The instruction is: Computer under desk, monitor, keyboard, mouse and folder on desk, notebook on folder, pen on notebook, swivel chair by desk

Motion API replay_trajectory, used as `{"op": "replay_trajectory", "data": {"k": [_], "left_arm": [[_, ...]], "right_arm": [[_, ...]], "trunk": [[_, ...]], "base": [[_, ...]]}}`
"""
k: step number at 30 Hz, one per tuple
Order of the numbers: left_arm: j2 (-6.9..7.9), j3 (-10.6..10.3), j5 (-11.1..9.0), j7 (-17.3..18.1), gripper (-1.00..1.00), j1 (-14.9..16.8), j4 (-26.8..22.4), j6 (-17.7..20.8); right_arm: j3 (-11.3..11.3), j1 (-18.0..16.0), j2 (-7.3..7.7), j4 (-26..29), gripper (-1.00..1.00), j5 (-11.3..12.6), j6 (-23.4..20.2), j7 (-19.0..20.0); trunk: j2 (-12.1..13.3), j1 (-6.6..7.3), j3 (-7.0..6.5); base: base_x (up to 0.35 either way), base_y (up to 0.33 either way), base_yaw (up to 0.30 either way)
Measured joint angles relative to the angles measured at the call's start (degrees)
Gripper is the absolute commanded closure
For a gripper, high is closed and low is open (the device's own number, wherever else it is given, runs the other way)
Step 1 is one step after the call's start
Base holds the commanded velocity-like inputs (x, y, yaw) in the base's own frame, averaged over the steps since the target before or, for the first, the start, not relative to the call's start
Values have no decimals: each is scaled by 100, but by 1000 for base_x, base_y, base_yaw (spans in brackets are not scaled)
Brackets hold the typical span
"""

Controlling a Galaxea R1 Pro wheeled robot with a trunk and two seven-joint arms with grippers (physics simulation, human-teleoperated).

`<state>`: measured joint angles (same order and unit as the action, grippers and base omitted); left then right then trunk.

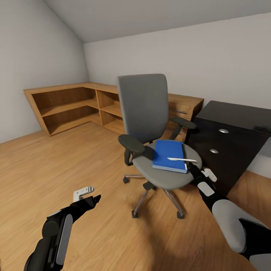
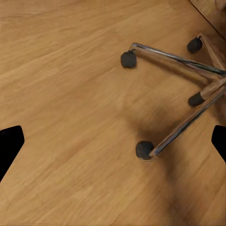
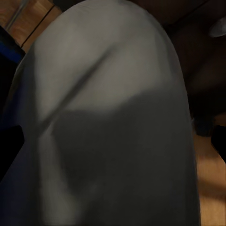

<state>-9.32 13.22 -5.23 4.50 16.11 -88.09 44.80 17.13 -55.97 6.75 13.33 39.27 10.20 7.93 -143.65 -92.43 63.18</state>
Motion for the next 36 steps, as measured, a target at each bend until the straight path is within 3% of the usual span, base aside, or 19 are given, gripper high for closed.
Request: {"op": "replay_trajectory", "data": {"k": [15,21,36], "left_arm": [[-1,-8,8,-1,-100,-1,91,-5],[0,-8,8,-1,-100,-1,91,-5],[-1,-9,1,-1,-100,0,92,-5]], "right_arm": [[117,-1,-4,4,-100,-8,16,-13],[146,0,-5,-95,-100,-5,313,-19],[108,1,86,-93,-100,-7,241,-19]], "trunk": [[2,-2,0],[2,-1,0],[2,1,0]], "base": [[2,0,262],[32,0,268],[278,-18,264]]}}
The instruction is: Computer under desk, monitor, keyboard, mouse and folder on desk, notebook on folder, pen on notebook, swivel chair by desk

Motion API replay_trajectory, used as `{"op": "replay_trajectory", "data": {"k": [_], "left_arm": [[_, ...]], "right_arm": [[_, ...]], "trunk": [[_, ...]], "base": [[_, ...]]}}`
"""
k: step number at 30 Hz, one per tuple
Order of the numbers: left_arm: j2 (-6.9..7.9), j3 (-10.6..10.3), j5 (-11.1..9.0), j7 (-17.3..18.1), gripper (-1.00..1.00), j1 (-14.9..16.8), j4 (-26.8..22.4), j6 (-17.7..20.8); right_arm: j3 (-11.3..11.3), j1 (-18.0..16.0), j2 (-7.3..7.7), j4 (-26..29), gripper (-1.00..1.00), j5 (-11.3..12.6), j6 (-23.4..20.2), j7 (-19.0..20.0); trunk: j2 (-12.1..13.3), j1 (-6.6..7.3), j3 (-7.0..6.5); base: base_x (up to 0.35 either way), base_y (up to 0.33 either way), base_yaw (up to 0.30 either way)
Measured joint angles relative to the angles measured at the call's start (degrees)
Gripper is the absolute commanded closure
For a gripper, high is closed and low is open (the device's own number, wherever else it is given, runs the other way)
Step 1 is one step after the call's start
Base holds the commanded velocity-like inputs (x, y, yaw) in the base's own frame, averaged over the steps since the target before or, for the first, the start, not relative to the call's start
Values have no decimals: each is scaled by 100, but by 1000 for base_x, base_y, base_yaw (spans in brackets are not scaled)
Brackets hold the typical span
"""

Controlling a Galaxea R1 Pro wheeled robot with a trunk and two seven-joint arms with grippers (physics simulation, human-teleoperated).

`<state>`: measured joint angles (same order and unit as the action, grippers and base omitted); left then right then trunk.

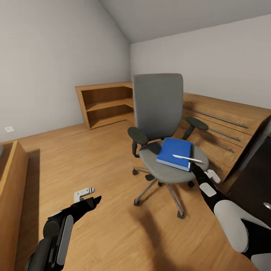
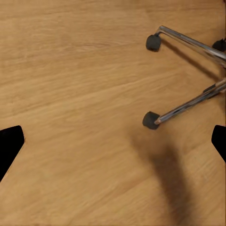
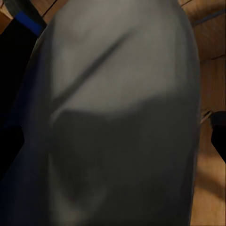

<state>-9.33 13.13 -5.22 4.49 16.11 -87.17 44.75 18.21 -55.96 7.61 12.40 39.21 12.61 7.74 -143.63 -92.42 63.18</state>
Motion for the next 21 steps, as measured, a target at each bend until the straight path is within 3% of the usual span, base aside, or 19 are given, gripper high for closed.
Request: {"op": "replay_trajectory", "data": {"k": [6,12,17,21], "left_arm": [[0,0,-1,0,-100,0,5,-1],[0,0,2,0,-100,0,3,-2],[0,0,-1,0,-100,0,5,-1],[-1,-2,1,1,-100,2,4,-1]], "right_arm": [[-5,0,46,3,-100,-4,-42,3],[-31,-1,-90,4,-100,1,35,6],[-42,-1,-91,5,-100,-3,30,5],[-93,-1,-86,83,-100,-4,-241,31]], "trunk": [[0,1,0],[0,1,0],[0,-1,0],[0,-1,-1]], "base": [[299,-93,254],[271,-208,220],[144,-150,196],[108,-69,47]]}}
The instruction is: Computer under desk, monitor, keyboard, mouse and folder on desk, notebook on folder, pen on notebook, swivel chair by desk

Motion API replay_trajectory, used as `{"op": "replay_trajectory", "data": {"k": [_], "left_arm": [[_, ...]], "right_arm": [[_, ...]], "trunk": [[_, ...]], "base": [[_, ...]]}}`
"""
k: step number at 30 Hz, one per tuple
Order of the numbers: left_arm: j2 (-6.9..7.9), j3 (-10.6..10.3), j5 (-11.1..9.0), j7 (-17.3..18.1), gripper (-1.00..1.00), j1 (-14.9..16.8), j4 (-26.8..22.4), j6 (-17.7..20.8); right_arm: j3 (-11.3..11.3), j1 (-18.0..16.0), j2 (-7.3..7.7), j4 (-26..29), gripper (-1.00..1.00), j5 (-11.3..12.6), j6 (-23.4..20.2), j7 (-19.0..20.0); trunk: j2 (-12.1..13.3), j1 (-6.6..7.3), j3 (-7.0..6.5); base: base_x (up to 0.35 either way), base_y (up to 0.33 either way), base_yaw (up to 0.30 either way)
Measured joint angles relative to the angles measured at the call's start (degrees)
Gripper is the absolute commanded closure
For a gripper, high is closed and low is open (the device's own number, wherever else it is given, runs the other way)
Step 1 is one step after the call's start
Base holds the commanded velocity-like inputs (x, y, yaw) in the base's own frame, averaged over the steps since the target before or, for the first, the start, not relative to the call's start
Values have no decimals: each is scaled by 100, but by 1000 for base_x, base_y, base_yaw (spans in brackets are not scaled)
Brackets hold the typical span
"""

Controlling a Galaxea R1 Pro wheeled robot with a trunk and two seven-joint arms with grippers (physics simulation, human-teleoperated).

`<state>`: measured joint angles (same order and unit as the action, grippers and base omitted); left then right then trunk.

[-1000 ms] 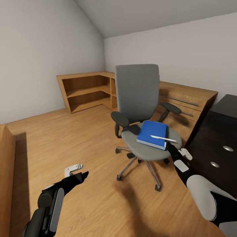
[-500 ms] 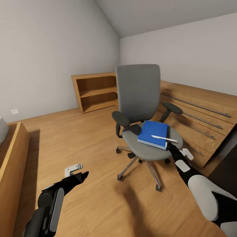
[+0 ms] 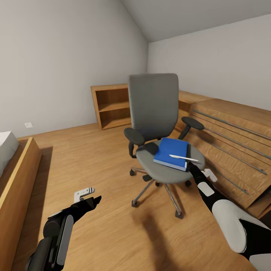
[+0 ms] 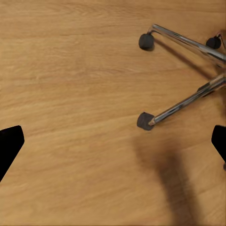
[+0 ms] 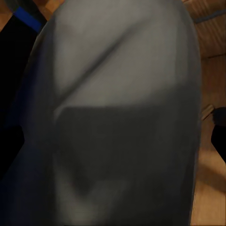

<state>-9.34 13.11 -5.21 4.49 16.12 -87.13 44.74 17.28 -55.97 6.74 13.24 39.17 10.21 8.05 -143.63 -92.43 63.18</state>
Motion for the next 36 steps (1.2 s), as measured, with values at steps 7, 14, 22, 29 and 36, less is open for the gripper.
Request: {"op": "replay_trajectory", "data": {"k": [7,14,22,29,36], "left_arm": [[0,0,1,8,-100,0,1,-8],[0,0,1,8,-100,0,-2,-8],[0,1,0,9,-100,-1,-2,-8],[0,1,-4,15,-100,0,-3,-1],[0,3,-12,18,-100,0,-6,7]], "right_arm": [[-24,1,2,6,-100,-4,-1,-3],[-3,1,3,12,-100,-1,0,-10],[-6,1,6,13,-100,4,0,-3],[-25,0,5,13,-100,12,0,-12],[-58,0,7,6,-100,10,-2,-13]], "trunk": [[0,3,0],[0,2,0],[0,2,0],[-1,2,0],[0,0,0]], "base": [[281,-5,3],[320,0,0],[319,0,0],[298,0,0],[74,0,0]]}}
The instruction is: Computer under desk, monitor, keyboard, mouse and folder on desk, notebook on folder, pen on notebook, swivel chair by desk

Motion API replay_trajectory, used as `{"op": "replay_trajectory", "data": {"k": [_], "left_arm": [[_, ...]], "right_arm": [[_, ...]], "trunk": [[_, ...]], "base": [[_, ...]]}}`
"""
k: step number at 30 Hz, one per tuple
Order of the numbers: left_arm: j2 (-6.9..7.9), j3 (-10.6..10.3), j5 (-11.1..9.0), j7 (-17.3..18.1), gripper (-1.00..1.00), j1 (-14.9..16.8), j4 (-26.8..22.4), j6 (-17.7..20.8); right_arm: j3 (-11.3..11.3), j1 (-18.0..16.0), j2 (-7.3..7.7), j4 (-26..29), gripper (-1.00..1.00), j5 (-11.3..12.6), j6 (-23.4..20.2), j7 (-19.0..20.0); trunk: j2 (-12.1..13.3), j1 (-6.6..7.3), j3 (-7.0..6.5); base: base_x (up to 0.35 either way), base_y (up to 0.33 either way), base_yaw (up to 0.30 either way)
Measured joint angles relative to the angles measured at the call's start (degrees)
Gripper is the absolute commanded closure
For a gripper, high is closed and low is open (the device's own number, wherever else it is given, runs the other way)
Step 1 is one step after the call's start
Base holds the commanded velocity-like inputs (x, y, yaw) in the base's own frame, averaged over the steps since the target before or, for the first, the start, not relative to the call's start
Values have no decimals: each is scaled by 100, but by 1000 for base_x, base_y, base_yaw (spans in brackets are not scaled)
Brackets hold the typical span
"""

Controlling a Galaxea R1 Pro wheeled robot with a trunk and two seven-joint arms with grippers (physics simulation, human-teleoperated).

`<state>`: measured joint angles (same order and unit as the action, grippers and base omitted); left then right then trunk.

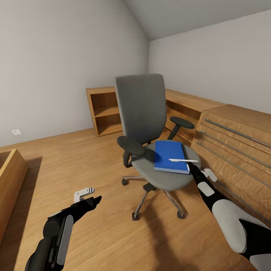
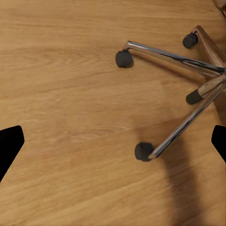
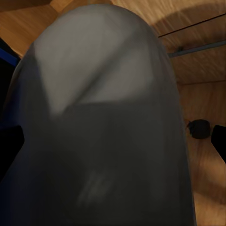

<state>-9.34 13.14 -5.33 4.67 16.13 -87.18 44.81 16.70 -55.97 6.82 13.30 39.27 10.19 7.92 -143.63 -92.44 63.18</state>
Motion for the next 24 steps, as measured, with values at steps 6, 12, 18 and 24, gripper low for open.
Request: {"op": "replay_trajectory", "data": {"k": [6,12,18,24], "left_arm": [[0,-2,-5,-7,-100,0,-4,2],[1,2,-5,-7,-100,2,-4,-2],[0,-2,-5,-8,-100,0,-4,0],[0,-3,-5,-9,-100,0,-4,-1]], "right_arm": [[-7,0,3,0,-100,-1,0,1],[21,0,3,-4,-100,-5,0,16],[0,3,8,-96,-100,3,0,7],[-1,4,11,-98,-100,3,1,6]], "trunk": [[0,-1,0],[1,-1,0],[2,-5,1],[2,-6,1]], "base": [[8,0,0],[-21,0,0],[-282,0,0],[-333,0,0]]}}
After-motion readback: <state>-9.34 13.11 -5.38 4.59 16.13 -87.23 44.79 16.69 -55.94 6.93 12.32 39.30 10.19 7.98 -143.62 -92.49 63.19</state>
